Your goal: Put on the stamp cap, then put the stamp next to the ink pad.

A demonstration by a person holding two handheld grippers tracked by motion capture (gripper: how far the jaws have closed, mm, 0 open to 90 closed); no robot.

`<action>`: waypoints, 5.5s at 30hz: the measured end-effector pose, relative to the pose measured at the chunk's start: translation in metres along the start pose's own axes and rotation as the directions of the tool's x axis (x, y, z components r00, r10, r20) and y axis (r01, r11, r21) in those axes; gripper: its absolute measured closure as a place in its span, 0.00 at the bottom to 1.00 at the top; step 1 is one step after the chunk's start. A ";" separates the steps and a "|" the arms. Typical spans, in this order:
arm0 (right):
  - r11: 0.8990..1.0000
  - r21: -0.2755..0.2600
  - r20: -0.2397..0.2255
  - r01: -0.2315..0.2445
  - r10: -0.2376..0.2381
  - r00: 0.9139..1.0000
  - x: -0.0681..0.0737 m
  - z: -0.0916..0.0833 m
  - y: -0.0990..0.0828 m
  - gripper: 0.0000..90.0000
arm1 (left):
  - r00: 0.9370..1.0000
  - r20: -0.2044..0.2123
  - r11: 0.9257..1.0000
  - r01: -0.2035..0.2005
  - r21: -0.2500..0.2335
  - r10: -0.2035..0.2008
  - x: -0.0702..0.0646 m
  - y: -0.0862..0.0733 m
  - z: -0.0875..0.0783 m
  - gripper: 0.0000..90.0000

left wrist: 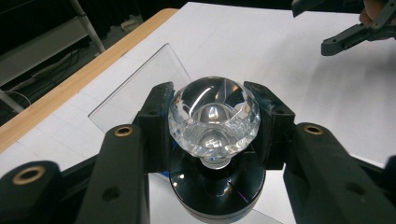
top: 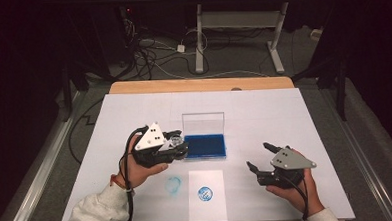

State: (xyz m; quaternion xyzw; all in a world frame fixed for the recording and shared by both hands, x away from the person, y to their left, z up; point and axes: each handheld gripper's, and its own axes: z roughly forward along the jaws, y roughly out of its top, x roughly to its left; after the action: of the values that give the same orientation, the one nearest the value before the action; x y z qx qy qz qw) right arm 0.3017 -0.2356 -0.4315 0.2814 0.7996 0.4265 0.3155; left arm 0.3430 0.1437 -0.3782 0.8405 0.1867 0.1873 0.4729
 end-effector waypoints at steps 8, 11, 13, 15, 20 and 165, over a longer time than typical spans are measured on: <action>1.000 0.017 0.036 -0.017 0.016 0.999 -0.002 -0.009 -0.013 0.26 | 1.000 -0.004 1.000 -0.005 -0.008 0.005 0.005 0.005 0.000 0.60; 1.000 0.011 0.045 -0.020 0.019 0.999 -0.001 -0.014 -0.017 0.26 | 1.000 -0.004 1.000 -0.002 -0.016 0.002 0.007 0.008 -0.001 0.60; 1.000 0.015 0.053 -0.028 0.027 0.998 0.000 -0.016 -0.019 0.27 | 1.000 -0.014 1.000 -0.009 -0.012 0.008 0.008 0.008 -0.001 0.60; 0.999 0.019 0.052 -0.026 0.025 0.998 -0.001 -0.017 -0.021 0.27 | 1.000 -0.020 1.000 -0.011 -0.007 0.011 0.010 0.009 -0.002 0.60; 0.999 0.032 0.051 -0.032 0.030 0.998 0.000 -0.016 -0.024 0.27 | 0.999 -0.041 1.000 0.010 -0.005 -0.010 0.019 0.006 -0.003 0.60; 1.000 -0.008 0.057 -0.003 0.003 0.998 0.002 -0.022 -0.020 0.28 | 0.970 -0.231 0.998 -0.070 0.008 0.070 0.000 -0.018 0.003 0.17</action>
State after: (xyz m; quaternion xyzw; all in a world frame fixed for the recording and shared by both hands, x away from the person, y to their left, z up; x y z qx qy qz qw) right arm 0.2805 -0.2548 -0.4401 0.2935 0.7882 0.4218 0.3387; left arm 0.3417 0.1501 -0.3954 0.8191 0.2108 0.3002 0.4410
